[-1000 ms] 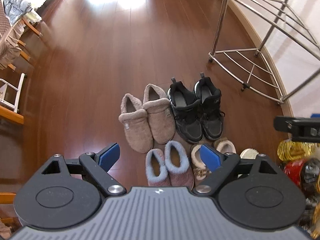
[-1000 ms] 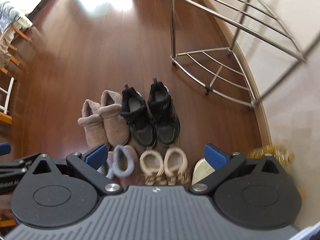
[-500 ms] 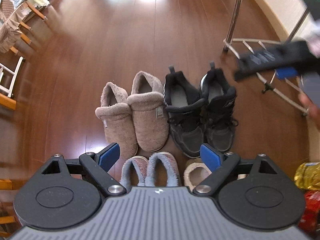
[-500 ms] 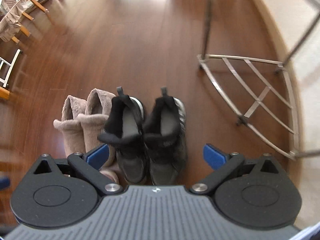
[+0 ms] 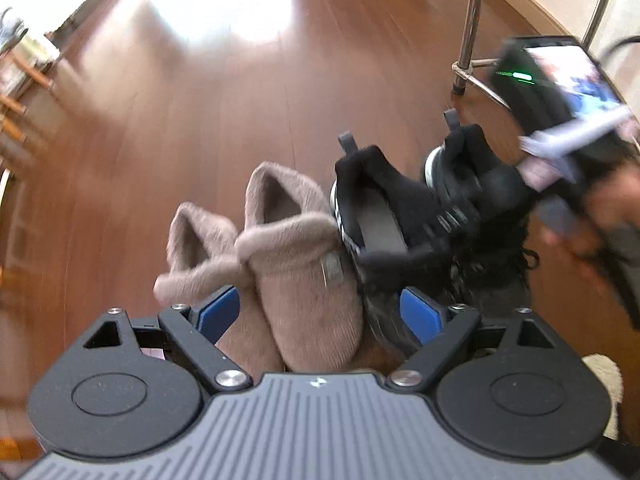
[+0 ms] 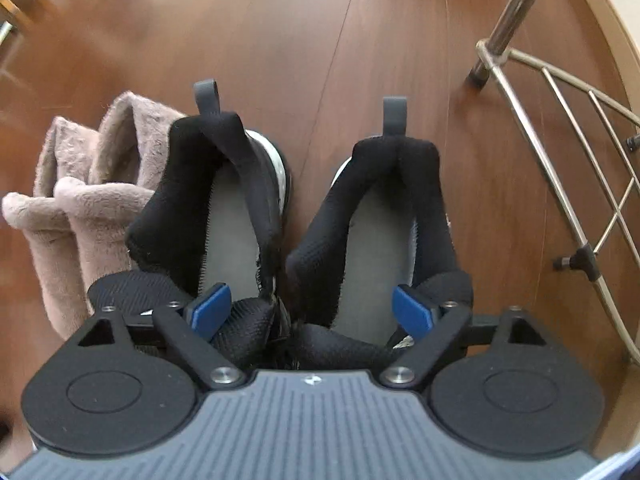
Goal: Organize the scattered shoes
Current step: 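Grasp both black sneakers by their heel collars with the right gripper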
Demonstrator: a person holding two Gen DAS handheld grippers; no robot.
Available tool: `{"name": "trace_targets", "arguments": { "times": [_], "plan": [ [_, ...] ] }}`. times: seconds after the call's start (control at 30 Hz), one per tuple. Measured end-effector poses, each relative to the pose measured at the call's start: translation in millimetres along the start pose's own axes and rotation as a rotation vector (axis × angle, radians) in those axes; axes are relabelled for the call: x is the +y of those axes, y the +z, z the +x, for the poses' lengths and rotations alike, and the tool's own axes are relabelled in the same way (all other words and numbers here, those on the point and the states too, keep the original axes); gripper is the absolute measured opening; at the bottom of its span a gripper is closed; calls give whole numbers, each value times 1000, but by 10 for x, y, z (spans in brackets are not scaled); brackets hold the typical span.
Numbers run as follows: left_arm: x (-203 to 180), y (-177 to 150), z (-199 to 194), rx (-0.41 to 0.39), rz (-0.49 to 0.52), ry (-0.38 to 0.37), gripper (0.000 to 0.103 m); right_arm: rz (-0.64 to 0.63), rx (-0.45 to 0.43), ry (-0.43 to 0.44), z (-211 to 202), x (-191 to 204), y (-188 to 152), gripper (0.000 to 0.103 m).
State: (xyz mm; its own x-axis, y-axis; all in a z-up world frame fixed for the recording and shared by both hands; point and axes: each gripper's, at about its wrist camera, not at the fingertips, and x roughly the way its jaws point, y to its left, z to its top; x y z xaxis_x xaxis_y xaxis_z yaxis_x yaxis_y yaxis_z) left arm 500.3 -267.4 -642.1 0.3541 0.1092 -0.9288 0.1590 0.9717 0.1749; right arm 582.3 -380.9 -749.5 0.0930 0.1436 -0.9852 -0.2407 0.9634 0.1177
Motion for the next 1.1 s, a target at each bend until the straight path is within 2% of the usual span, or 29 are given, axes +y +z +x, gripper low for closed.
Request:
{"name": "trace_targets", "arguments": {
  "times": [0.2,0.27,0.37,0.47,0.57,0.6,0.63,0.67,0.73,0.87,0.97,1.1],
  "plan": [
    [96,185,396,10,26,11,90,-7,37,-13,30,40,-41,87],
    [158,252,496,6,32,15,90,30,23,-24,60,70,54,86],
    [231,274,575,1,27,12,90,114,31,-42,188,66,263,80],
    [285,244,661,5,31,17,90,154,64,-136,412,142,370,78],
    [324,196,726,17,42,9,90,11,108,-262,587,384,267,78],
    [335,168,756,23,50,8,90,-28,110,-284,630,462,217,66],
    [341,149,778,28,56,7,90,-16,117,-242,667,489,171,28],
    [343,134,795,32,61,7,90,23,123,-192,695,473,151,27],
    [347,104,828,40,71,6,90,58,117,-179,728,446,135,25],
    [335,76,835,46,81,-9,90,91,40,-130,690,352,-10,20],
    [307,84,787,39,86,-28,90,158,-8,-65,610,197,-134,16],
    [239,116,636,7,113,-54,90,256,-99,4,375,-20,-318,16]
  ]
}}
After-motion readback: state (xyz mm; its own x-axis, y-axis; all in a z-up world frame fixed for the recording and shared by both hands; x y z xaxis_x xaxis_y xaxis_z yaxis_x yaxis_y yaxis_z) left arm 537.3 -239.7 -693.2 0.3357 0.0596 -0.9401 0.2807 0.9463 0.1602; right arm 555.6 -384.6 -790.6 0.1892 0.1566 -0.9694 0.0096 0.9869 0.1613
